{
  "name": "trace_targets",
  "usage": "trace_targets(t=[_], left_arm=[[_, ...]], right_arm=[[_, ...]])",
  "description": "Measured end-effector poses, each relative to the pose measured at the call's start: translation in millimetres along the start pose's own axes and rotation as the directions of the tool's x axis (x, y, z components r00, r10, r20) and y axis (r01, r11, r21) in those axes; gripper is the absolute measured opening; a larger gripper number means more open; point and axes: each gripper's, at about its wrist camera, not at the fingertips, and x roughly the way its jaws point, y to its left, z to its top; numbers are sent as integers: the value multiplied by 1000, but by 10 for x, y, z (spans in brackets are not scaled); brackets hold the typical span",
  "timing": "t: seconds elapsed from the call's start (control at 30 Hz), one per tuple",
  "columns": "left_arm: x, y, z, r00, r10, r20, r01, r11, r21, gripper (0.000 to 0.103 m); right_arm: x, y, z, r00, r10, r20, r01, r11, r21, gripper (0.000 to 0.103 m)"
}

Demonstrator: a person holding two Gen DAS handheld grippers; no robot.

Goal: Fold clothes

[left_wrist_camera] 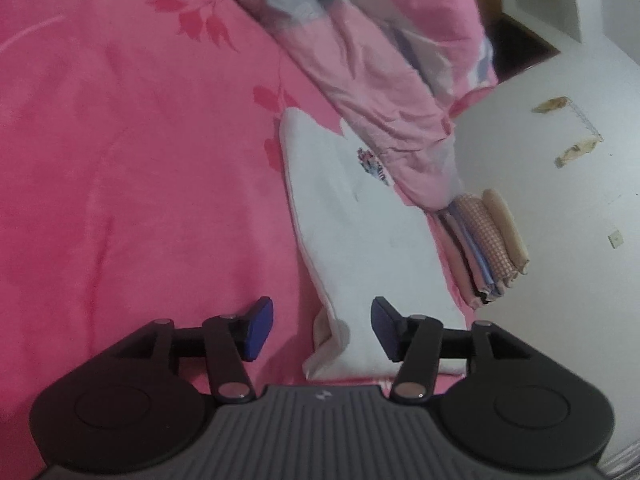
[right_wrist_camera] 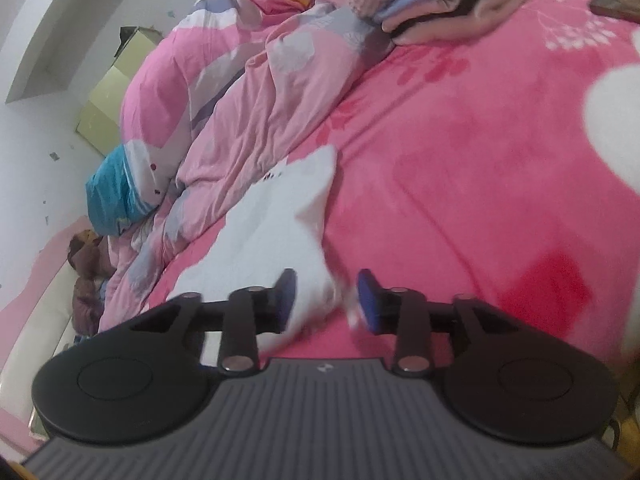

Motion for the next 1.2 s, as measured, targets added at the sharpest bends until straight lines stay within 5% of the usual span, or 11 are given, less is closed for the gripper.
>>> trace_targets(t=[0.33,0.4,0.47,0.5,0.67,1.2], left_arm=[[269,-245,-51,997,68,-38,-63,991,119,13],[257,-262,-75,997,72,-29,-67,989,134,11],[245,-271,-94,997,73,-21,-69,987,144,6],[240,-273,-100,997,73,-18,-69,987,145,5],[211,-295,-122,998,67,-6,-66,986,153,2],[65,-273,-287,999,27,-36,-21,986,163,1]], right_arm=[[657,172,217,991,18,-135,-32,994,-102,47],[671,239,198,990,19,-138,-39,989,-145,37],[678,302,177,991,12,-137,-37,982,-186,14],[679,323,168,991,10,-135,-37,979,-199,12],[603,342,141,994,28,-104,-50,975,-216,2],[318,297,58,996,38,-83,-56,974,-221,0]])
